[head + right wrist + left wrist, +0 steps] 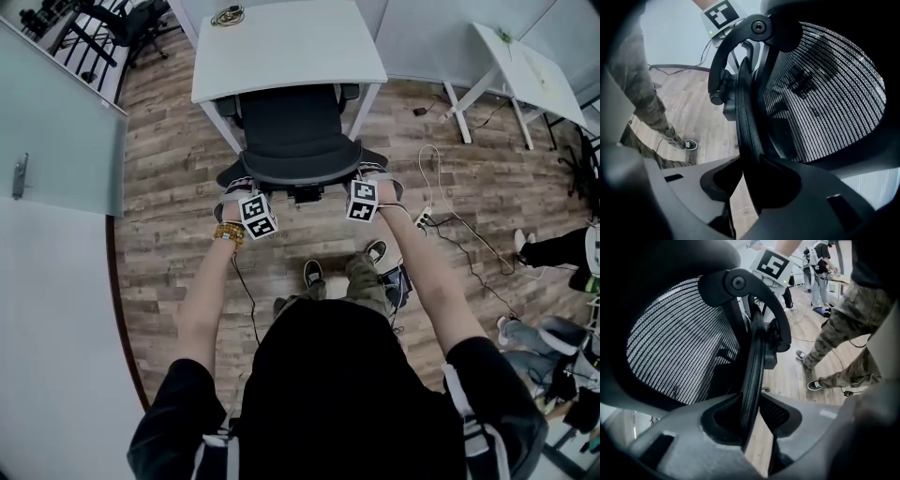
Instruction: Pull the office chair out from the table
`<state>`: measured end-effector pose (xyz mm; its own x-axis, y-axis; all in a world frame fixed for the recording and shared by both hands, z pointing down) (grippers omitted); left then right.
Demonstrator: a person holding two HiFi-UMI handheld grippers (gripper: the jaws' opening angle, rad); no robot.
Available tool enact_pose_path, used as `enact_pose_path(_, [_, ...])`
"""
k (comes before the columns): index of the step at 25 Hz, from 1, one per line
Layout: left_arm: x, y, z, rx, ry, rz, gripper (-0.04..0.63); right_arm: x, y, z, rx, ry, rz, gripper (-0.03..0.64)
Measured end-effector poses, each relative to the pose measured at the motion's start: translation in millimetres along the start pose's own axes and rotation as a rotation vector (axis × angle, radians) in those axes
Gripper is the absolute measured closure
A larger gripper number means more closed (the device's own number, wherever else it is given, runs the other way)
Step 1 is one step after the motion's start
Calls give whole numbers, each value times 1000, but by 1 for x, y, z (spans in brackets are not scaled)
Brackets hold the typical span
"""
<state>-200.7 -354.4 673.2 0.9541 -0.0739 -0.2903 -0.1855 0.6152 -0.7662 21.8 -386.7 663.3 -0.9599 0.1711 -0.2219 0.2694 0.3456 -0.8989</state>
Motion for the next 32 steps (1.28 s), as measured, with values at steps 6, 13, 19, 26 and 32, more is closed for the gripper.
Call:
enact_pose_path(6, [4, 3, 7, -18, 15, -18, 465, -3, 7, -9, 0, 2, 2, 517])
enact_pose_path(13, [5, 9, 16, -62, 44, -67, 459, -2, 11, -24, -7, -3, 4, 517])
enact_pose_path(19, [12, 20, 36, -50, 55, -69, 459, -8, 18, -40, -10, 16, 6, 515])
enact_pose_path(26, [8, 34, 54, -52, 66, -82, 457, -3, 26, -61, -4, 28, 14, 515])
enact_pose_path(32, [7, 48, 70, -38, 76, -84, 453, 1, 34, -79, -8, 41, 21, 515])
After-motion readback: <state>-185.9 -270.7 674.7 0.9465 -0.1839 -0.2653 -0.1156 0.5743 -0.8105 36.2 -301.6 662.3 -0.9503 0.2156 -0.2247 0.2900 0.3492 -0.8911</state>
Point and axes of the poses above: the fingertips, and each gripper's own axes: y backward along the fingers, z to its right, x out of its top, the point moved 6 cm from there along y, backward along the fingers, and after that the axes turned 6 degrees about x, right-handed, at the moved point
